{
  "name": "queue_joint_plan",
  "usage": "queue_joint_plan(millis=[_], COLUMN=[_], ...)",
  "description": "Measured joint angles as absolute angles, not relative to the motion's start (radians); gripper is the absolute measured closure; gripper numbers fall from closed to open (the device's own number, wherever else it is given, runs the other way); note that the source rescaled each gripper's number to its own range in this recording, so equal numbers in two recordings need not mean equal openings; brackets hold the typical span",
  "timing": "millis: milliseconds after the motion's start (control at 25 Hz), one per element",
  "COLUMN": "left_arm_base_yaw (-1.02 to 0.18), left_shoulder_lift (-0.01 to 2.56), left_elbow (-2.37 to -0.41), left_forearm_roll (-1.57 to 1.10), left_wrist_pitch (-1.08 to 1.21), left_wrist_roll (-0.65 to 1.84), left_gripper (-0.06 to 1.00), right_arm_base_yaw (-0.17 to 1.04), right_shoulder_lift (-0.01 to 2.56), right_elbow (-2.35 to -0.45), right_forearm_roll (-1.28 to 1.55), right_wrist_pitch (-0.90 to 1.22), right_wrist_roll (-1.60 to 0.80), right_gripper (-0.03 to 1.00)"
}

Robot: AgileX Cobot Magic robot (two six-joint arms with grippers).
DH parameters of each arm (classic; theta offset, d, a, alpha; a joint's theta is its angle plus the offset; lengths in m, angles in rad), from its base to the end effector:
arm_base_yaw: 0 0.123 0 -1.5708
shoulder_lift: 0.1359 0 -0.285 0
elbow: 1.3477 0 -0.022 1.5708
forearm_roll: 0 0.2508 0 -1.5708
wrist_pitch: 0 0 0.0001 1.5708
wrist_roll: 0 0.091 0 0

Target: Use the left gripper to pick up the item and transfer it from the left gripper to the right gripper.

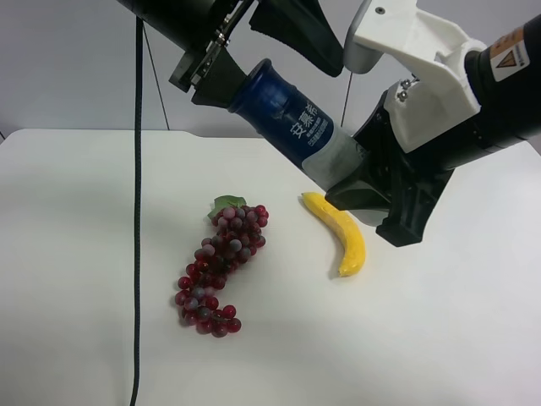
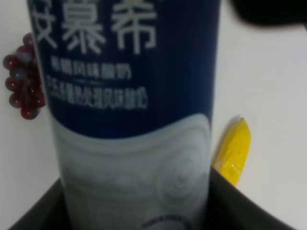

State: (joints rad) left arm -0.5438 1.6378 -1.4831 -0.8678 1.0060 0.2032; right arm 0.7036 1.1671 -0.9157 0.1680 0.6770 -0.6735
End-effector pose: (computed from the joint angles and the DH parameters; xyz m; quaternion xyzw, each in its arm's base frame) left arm 0.2728 -0.2335 0.3543 0.1992 0.8665 -0.4316 0.1523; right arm 0.1740 0.1602 0.3114 -0.5588 0.7457 0.0778 0.3544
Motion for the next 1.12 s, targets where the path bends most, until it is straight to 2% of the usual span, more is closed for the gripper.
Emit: queue_joint_plan(millis=[560,840,880,960,1000,1120], left_arm_base_yaw=[-0.303,-0.225,-0.221,-0.219,-0.219,-0.218], left_shoulder_lift=[1.638,1.638,1.638,1.638,1.638,1.638], left_elbow=[-1.483,-1.483,-1.483,-1.483,-1.483,-1.483], left_forearm_roll=[-0.904,-0.907,-0.907,-0.908,-0.908,-0.908], left_wrist_pitch=[1.038,1.051,1.051,1.052,1.052,1.054], left_wrist_roll=[0.225,0.256,0.260,0.265,0.265,0.269], left_gripper=[0.29,0.28,0.24,0.07,0.02,-0.04], right_arm_base_yaw=[0.704,0.704,0.704,0.704,0.704,0.704], right_shoulder_lift=[1.167,1.167,1.167,1.167,1.167,1.167], right_elbow=[-0.916,-0.916,-0.916,-0.916,-0.916,-0.916], right_forearm_roll=[0.168,0.168,0.168,0.168,0.168,0.168], right_wrist_pitch=[0.678,0.678,0.678,0.678,0.678,0.678], right_wrist_roll=[-0.674,-0.674,-0.674,-0.674,-0.674,-0.674], right_gripper=[0.97,0.97,0.97,0.97,0.97,0.97])
